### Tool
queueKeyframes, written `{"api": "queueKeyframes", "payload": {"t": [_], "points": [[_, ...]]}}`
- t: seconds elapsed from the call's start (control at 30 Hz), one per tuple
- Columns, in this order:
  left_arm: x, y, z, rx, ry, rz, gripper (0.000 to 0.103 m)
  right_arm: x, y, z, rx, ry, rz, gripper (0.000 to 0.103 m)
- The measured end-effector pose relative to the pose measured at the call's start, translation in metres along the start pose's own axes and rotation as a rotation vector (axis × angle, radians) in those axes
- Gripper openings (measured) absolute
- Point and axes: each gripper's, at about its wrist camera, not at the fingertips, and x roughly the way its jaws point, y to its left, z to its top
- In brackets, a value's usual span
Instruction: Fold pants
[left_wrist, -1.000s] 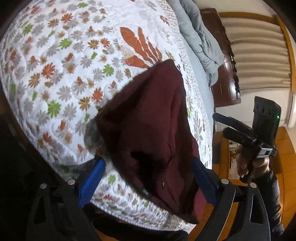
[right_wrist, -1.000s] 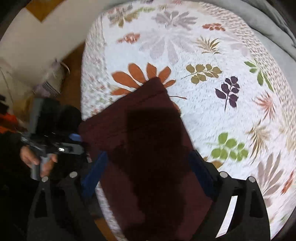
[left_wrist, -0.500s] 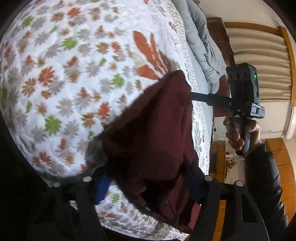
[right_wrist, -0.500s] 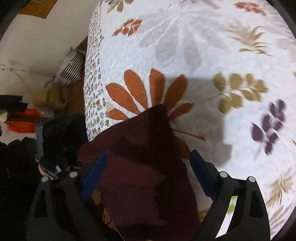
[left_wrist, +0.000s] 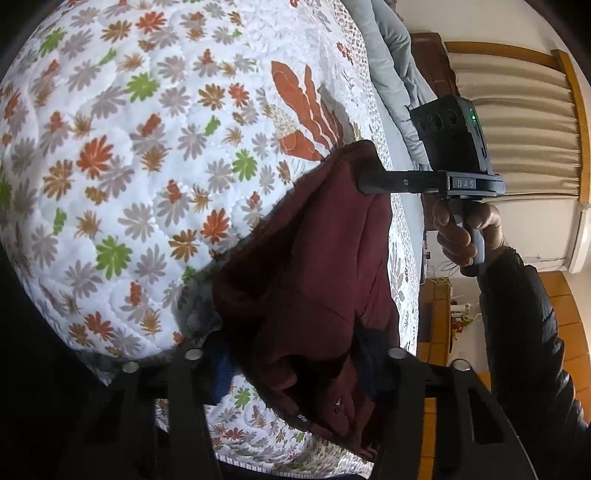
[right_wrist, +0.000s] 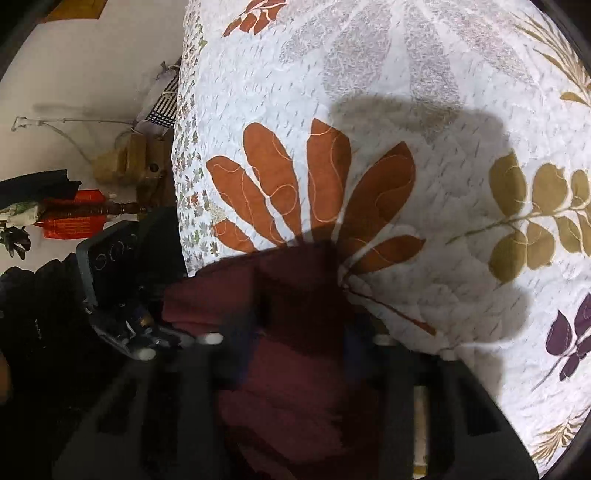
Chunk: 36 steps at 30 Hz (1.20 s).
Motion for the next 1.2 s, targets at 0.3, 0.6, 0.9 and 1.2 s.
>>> {"api": "queueKeyframes", "payload": {"t": [0.3, 0.6, 0.9, 1.2], "points": [[-0.01, -0.03, -0.001, 0.124, -0.035, -0.006, 0.041, -0.024, 0.027, -0.014, -0.033, -0.021, -0.076, 0.022], [-0.026, -0.078, -0.012, 0.287, -0.085, -0.003, 0.039, -0.066, 0.072, -0.051, -0.044, -0.109, -0.177, 0.021], [-0.038, -0.121, -0.027, 0.409, -0.105, -0.016, 0.039, -0.096, 0.112, -0.091, -0.036, -0.197, -0.269, 0.02], [-0.049, -0.17, -0.05, 0.542, -0.107, -0.014, 0.039, -0.13, 0.147, -0.145, -0.036, -0.31, -0.365, 0.019]]}}
